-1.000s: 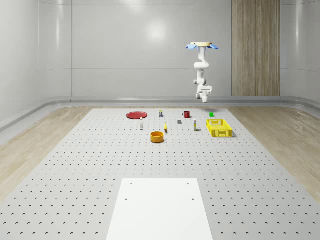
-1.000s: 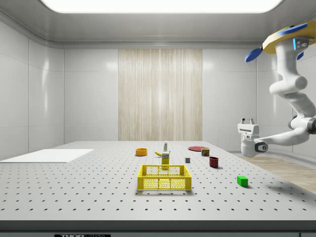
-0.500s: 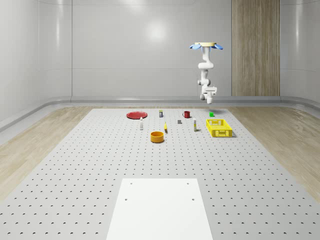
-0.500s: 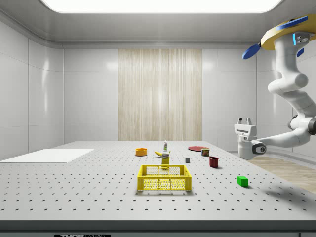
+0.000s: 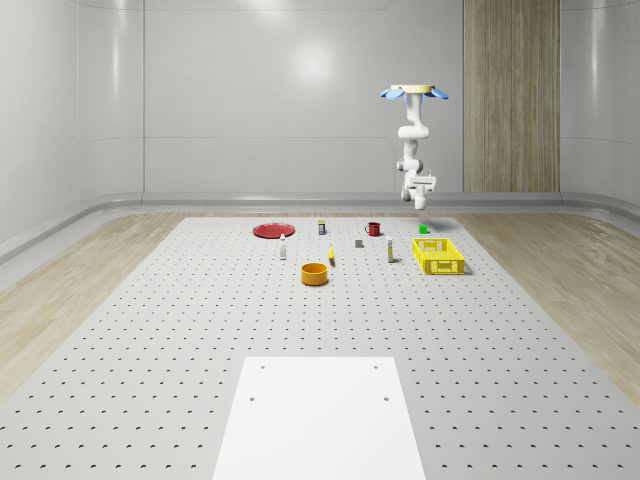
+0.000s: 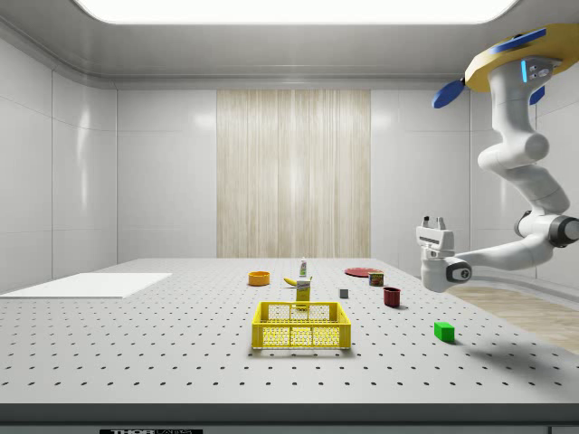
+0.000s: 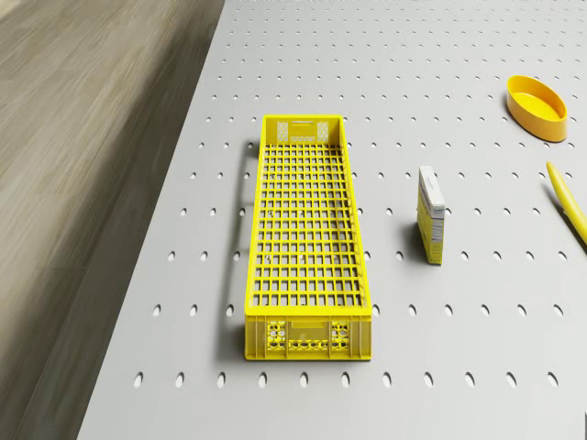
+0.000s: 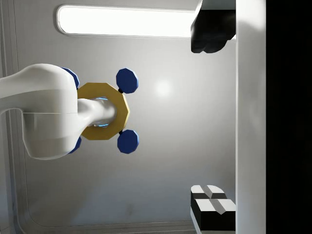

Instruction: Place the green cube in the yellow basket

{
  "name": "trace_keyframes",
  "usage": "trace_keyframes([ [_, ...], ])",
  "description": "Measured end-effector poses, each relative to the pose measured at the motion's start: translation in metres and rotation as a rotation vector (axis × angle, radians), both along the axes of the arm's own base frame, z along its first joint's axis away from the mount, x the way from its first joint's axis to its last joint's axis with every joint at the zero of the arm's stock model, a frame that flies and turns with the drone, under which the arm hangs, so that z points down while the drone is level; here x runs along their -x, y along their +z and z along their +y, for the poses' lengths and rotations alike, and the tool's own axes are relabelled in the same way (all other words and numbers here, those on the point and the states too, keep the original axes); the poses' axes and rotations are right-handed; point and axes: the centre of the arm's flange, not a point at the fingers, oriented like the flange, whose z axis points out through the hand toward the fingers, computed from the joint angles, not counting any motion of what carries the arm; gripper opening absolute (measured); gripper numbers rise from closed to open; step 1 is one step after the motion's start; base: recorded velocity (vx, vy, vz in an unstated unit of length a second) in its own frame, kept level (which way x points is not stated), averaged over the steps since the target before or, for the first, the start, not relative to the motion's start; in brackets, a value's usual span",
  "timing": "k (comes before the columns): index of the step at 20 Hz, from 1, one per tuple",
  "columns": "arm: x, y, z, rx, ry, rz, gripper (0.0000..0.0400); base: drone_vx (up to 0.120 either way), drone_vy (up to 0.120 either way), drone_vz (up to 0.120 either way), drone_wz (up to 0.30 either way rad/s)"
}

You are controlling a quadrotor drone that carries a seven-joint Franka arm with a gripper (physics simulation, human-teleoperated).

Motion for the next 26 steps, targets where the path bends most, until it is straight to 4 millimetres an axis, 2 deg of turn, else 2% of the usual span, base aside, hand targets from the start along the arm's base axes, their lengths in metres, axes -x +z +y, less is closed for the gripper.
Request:
trace_keyframes([
  [8, 0.000, -0.003, 0.018, 0.189, -0.005, -0.006, 0.0400, 0.120, 0.000, 0.000, 0.000],
  [13, 0.000, -0.016, 0.048, 0.515, -0.014, -0.009, 0.0400, 0.096, 0.000, 0.000, 0.000],
  [16, 0.000, -0.040, 0.073, 0.859, -0.024, -0.009, 0.0400, 0.000, 0.000, -0.093, 0.000],
  [18, -0.001, -0.066, 0.087, 1.159, -0.033, -0.009, 0.0400, 0.000, 0.000, -0.120, 0.000],
  [20, -0.002, -0.100, 0.092, 1.498, -0.044, -0.007, 0.0400, 0.000, 0.000, -0.120, 0.000],
  [23, -0.004, -0.148, 0.080, 2.003, -0.060, -0.005, 0.0400, 0.000, 0.000, -0.120, 0.000],
  [26, -0.005, -0.178, 0.054, 2.406, -0.072, -0.002, 0.0400, 0.000, 0.000, -0.120, 0.000],
])
